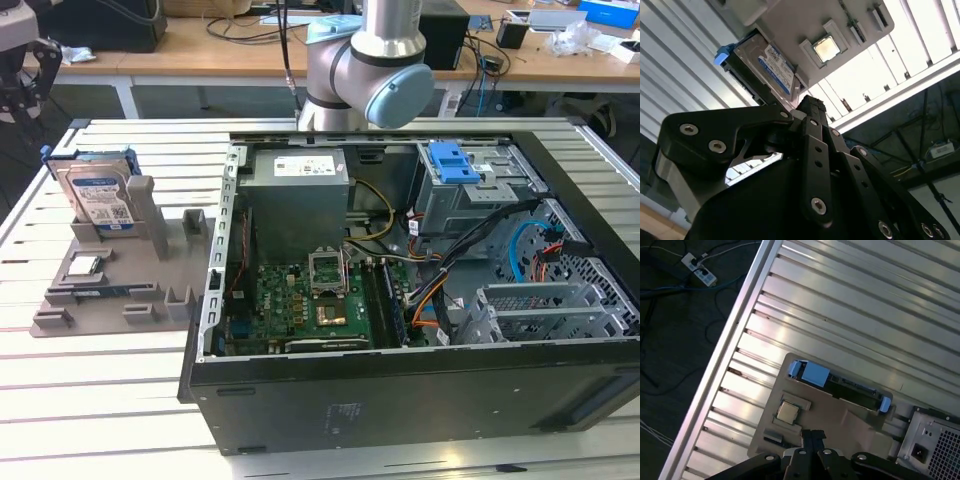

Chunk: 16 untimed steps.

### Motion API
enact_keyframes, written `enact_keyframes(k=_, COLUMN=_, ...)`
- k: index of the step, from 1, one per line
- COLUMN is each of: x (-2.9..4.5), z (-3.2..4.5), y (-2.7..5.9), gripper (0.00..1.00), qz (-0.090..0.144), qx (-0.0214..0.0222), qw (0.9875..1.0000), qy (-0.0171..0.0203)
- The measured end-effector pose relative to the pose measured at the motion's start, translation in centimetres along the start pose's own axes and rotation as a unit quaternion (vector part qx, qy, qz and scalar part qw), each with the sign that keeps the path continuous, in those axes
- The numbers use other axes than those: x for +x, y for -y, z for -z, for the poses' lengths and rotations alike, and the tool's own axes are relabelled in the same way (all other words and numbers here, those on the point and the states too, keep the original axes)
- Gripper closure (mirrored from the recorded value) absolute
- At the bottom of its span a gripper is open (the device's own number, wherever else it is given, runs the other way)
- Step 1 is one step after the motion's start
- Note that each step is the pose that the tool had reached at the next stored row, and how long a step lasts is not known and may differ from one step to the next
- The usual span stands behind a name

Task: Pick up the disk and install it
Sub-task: 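Pick up the disk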

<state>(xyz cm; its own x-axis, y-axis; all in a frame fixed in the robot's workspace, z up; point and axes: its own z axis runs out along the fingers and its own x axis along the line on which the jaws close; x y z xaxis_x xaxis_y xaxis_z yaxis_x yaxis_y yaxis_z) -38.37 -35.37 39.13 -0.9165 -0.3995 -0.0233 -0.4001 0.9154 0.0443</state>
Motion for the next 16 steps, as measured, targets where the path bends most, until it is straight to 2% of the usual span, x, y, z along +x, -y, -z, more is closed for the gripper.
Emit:
enact_keyframes(k=4, x=0.0, z=0.0, y=0.0, gripper=0.9, qz=0.026, qx=-0.0006, qw=0.9997, qy=-0.0012)
enact_keyframes(k=6, x=0.0, z=0.0, y=0.0, gripper=0.9, qz=0.046, qx=-0.0011, qw=0.9989, qy=-0.002)
enact_keyframes(k=8, x=0.0, z=0.0, y=0.0, gripper=0.9, qz=0.072, qx=-0.0017, qw=0.9974, qy=-0.0032)
enact_keyframes(k=13, x=0.0, z=0.0, y=0.0, gripper=0.9, qz=0.103, qx=-0.0024, qw=0.9946, qy=-0.0046)
enact_keyframes(k=16, x=0.0, z=0.0, y=0.0, gripper=0.9, qz=0.127, qx=-0.0029, qw=0.9919, qy=-0.0056)
